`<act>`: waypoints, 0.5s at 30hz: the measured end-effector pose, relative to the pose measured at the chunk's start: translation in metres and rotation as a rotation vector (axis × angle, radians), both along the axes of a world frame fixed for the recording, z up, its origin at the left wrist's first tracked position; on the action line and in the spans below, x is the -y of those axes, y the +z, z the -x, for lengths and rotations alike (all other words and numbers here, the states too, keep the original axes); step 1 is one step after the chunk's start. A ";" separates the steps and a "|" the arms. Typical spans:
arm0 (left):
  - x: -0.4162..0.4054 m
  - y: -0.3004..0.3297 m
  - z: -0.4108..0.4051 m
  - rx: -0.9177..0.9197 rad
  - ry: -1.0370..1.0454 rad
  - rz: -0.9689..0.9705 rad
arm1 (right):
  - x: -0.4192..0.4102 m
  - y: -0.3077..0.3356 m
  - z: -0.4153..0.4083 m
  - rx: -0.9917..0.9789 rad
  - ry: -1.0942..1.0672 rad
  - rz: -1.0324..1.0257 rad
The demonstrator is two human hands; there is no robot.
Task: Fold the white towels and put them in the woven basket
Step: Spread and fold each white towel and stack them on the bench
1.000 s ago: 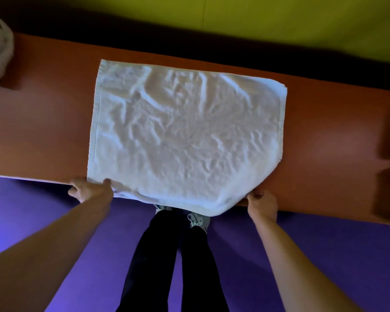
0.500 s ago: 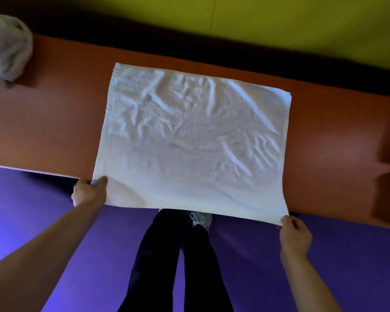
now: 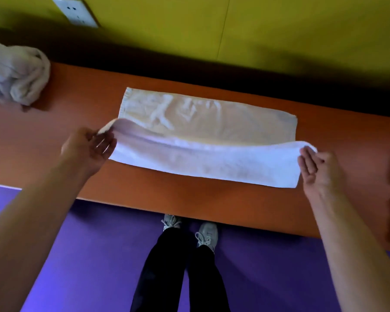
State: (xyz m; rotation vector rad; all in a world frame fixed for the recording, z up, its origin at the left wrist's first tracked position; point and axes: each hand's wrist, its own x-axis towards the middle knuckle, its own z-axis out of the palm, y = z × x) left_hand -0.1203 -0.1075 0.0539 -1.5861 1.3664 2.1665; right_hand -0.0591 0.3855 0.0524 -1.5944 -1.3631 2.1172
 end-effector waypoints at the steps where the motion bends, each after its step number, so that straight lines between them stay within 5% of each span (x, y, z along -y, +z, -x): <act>1: -0.004 0.001 0.011 -0.016 -0.030 -0.008 | -0.001 -0.001 0.013 -0.003 0.013 -0.023; 15: -0.017 -0.056 0.114 0.002 -0.183 0.250 | -0.021 -0.055 0.101 0.015 0.223 -0.161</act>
